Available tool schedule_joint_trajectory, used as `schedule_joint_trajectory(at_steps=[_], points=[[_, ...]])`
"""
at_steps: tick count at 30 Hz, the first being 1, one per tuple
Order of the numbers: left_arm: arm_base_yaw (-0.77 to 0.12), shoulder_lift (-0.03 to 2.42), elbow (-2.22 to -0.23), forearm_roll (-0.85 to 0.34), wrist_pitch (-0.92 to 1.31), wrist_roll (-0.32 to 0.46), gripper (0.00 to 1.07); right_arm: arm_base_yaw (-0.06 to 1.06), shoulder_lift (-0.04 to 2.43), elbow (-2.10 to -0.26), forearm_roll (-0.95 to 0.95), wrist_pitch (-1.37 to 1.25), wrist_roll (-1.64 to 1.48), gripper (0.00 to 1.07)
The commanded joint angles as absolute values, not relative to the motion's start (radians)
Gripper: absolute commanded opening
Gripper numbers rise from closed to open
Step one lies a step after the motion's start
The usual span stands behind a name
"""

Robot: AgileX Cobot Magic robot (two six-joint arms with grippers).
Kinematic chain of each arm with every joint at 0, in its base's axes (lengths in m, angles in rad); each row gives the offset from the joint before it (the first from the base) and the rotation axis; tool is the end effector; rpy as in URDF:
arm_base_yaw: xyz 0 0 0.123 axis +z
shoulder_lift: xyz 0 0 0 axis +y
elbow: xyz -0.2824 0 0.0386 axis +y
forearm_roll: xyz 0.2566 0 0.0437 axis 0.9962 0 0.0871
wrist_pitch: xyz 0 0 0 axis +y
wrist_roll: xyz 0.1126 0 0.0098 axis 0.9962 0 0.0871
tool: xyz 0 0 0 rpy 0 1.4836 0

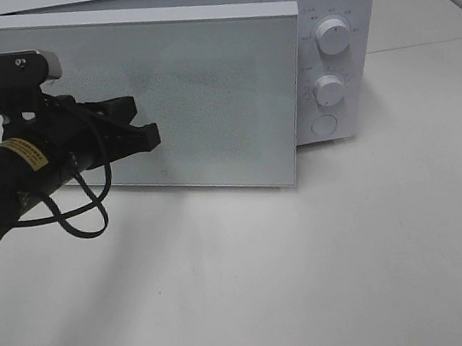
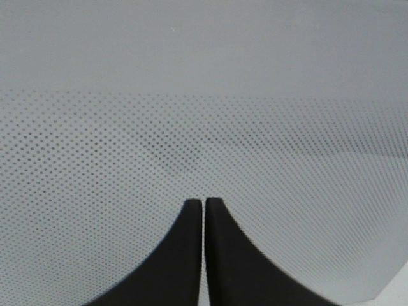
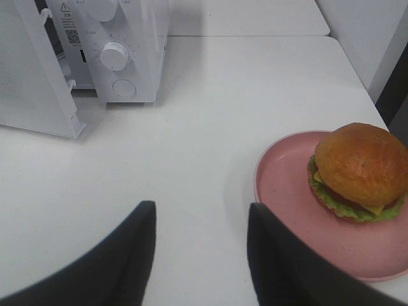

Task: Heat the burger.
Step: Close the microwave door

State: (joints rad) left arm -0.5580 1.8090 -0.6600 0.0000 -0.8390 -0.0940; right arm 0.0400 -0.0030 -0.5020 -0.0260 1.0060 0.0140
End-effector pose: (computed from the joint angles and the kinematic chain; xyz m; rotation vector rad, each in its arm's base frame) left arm 0.3048 -0.1902 0.1471 0.4180 1.7692 -0.4650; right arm 0.0244 -0.0015 0.2777 -0.0254 1.9842 0.0042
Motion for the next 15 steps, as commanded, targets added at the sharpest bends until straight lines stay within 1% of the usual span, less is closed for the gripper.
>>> schedule_joint_trajectory(at_steps=[1, 2, 4, 5, 7, 11, 12, 15], points=[[-0.592, 1.835, -0.699, -0.091, -0.844, -0.029, 0.01, 0.037, -0.034, -0.499, -0.023, 1.000, 0.000, 0.44], [-0.592, 1.835, -0.699, -0.091, -0.844, -0.029, 0.01, 0.037, -0.034, -0.499, -0.023, 1.000, 0.000, 0.44], [-0.611, 1.852, -0.728, -0.145, -0.840, 0.025, 0.01, 0.037, -0.034, -0.499, -0.023, 1.000, 0.000, 0.44], [-0.611, 1.852, -0.728, -0.145, -0.840, 0.025, 0.01, 0.037, -0.034, -0.499, -0.023, 1.000, 0.000, 0.44], [-0.621, 1.872, -0.760, -0.182, -0.838, 0.048, 0.01, 0.037, -0.034, -0.499, -0.023, 1.000, 0.000, 0.44], [-0.621, 1.892, -0.794, -0.188, -0.824, 0.050, 0.01, 0.037, -0.034, -0.499, -0.023, 1.000, 0.000, 0.44], [-0.621, 1.903, -0.821, -0.192, -0.821, 0.067, 0.01, 0.037, -0.034, -0.499, -0.023, 1.000, 0.000, 0.44], [-0.621, 1.917, -0.851, -0.198, -0.817, 0.086, 0.01, 0.037, -0.034, -0.499, -0.023, 1.000, 0.000, 0.44]])
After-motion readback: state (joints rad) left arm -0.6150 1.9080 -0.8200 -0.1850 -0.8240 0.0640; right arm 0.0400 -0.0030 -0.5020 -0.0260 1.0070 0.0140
